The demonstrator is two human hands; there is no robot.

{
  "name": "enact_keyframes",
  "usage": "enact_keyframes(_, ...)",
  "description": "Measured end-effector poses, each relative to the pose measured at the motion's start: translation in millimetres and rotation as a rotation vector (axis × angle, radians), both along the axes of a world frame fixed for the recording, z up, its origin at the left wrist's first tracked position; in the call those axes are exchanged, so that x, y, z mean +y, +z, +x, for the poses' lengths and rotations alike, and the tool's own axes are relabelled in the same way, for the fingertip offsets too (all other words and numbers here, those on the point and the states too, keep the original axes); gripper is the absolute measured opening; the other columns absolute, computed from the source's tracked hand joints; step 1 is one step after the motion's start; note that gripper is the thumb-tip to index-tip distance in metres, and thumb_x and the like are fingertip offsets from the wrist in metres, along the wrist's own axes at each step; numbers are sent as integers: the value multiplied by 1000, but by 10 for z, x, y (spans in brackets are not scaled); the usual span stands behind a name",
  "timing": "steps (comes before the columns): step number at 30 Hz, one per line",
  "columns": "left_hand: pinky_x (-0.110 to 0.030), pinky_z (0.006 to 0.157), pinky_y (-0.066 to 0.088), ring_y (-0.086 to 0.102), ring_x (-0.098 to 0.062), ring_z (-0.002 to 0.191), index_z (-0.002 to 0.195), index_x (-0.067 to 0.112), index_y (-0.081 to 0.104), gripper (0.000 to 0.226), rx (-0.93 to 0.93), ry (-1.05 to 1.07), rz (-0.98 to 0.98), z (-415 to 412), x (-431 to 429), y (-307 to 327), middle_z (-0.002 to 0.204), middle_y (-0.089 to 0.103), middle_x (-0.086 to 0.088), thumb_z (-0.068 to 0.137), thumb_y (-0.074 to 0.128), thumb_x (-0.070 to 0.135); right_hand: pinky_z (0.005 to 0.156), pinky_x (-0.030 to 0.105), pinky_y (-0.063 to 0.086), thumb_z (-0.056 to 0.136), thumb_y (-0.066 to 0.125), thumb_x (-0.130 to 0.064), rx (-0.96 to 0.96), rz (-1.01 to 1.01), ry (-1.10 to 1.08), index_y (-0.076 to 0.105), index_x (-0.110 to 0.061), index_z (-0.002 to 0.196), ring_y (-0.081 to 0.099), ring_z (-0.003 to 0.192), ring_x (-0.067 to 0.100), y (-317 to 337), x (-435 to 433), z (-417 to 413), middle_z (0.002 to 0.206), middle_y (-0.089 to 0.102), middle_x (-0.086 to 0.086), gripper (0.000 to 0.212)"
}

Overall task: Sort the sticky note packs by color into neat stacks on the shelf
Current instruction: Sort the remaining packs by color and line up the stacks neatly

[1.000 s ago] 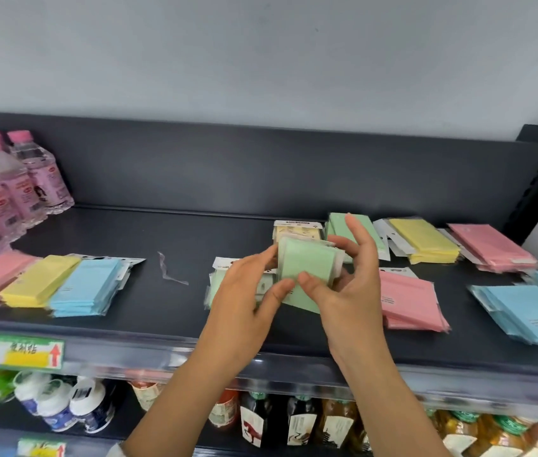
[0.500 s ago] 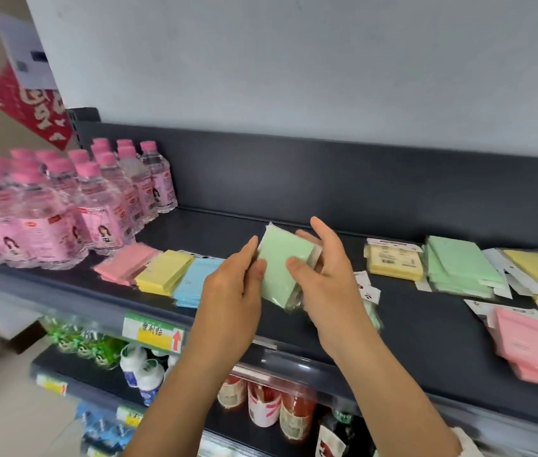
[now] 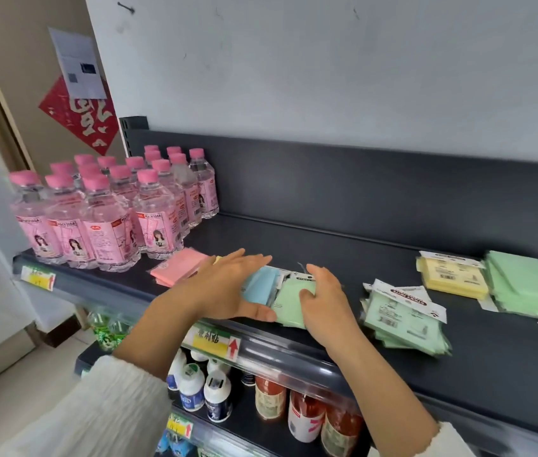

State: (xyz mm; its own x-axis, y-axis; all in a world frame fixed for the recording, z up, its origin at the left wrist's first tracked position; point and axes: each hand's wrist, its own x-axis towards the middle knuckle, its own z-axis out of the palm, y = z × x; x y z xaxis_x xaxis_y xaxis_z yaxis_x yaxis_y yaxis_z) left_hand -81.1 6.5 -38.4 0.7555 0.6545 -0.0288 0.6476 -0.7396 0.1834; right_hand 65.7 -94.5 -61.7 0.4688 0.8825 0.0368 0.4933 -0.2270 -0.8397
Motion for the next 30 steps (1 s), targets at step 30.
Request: enact_keyframes(30,-20,110,23,29,-6,136,147,30,26,96,-214,-28,-189,-106,82,66,152,28,11,69,81,40,113,29,23,99,37,-11,1,16,38,30,-24,144,11,145,17,-27,-16,-66,158,-2,-5,48)
